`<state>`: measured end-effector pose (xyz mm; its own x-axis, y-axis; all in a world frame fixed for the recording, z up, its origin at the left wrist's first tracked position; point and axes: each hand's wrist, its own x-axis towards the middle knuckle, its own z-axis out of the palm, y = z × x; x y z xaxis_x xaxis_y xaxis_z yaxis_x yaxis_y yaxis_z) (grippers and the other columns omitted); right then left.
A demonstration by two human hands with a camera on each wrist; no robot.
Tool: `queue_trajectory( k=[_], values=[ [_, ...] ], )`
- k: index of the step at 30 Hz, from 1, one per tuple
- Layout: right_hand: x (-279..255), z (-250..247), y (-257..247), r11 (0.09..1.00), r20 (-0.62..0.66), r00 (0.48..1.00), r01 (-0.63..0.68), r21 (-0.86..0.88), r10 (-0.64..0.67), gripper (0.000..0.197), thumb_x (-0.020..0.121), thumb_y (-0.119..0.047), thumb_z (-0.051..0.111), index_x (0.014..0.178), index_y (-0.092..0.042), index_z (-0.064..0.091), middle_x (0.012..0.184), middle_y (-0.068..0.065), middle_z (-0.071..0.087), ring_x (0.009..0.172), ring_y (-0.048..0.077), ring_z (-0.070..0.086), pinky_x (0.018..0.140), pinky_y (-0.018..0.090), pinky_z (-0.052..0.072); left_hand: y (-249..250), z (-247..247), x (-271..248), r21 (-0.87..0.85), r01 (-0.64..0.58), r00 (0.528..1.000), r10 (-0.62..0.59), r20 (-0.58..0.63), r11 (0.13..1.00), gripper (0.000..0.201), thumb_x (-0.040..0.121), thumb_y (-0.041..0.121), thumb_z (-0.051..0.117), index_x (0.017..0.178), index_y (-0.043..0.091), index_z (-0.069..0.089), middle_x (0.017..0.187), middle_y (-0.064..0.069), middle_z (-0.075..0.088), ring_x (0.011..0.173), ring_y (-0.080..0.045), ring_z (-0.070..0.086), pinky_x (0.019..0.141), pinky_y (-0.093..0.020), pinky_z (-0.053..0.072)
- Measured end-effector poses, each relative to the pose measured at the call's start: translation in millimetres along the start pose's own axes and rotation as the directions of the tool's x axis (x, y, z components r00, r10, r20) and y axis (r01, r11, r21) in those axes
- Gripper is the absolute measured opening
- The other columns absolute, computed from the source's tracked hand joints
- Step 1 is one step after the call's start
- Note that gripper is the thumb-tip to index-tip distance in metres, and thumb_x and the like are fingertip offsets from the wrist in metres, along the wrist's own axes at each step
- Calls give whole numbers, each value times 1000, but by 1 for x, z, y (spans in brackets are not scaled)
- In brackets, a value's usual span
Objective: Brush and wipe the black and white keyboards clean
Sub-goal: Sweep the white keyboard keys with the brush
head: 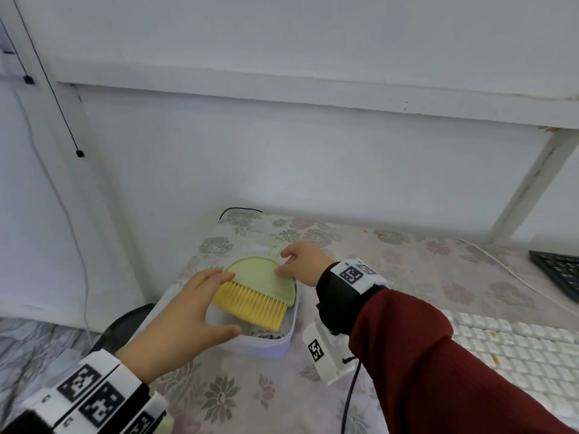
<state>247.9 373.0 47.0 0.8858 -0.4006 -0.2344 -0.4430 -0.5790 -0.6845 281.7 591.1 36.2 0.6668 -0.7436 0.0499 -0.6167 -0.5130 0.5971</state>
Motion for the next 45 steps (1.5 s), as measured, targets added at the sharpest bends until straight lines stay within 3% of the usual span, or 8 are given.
queue_trajectory(
  k=[7,11,16,24,32,36,38,45],
  values=[
    [-14,-3,-8,952,23,998,47,303,-57,28,92,-26,59,68,-13,54,69,1,49,63,13,47,59,16,42,8,-3,6,-23,-56,998,56,0,998,78,75,42,72,140,37,30,142,24,22,127,8,23,99,-12,22],
    [-25,-15,-4,811,30,997,45,584,-77,13,92,-21,58,91,-9,56,91,10,58,83,21,56,82,36,51,25,-4,8,-9,-124,990,123,-74,992,72,78,45,68,140,37,32,147,21,21,131,8,22,99,-11,21],
    [-55,-61,26,665,-95,994,108,739,-57,14,90,-14,61,102,-9,56,86,2,65,71,11,64,63,26,57,62,-2,15,13,-290,947,288,-143,957,78,63,70,45,134,42,34,138,29,27,120,25,21,94,3,20],
    [-139,-144,134,590,-265,946,109,800,184,20,90,-5,56,102,-21,57,94,2,64,77,18,62,58,29,57,135,48,19,2,-433,900,433,-39,901,60,85,53,54,137,43,26,129,42,17,111,34,12,88,12,9],
    [-242,-227,269,538,-385,787,81,839,483,18,92,-7,52,79,-19,51,80,5,60,55,11,62,48,22,53,177,117,37,4,-300,923,289,255,954,82,83,46,63,145,38,10,150,19,18,135,2,21,107,-17,23],
    [-278,-255,328,519,-399,680,31,854,615,11,91,-8,55,83,-16,54,60,0,68,49,9,65,46,23,55,178,141,46,2,-189,921,177,348,982,122,38,89,56,142,41,11,140,19,24,125,2,28,106,-20,25],
    [-289,-265,353,520,-392,649,-7,854,652,9,90,-10,57,84,-16,54,55,-2,67,51,11,65,46,25,53,177,149,49,35,-144,921,121,370,989,122,39,85,61,140,42,9,144,15,23,125,-2,30,106,-21,27],
    [-295,-278,399,462,-275,691,-97,881,669,10,91,-14,54,83,-20,52,84,7,59,77,22,55,67,34,43,170,156,53,133,9,944,-52,325,991,158,15,95,54,147,19,16,145,4,26,134,-16,31,112,-31,28]
  ],
)
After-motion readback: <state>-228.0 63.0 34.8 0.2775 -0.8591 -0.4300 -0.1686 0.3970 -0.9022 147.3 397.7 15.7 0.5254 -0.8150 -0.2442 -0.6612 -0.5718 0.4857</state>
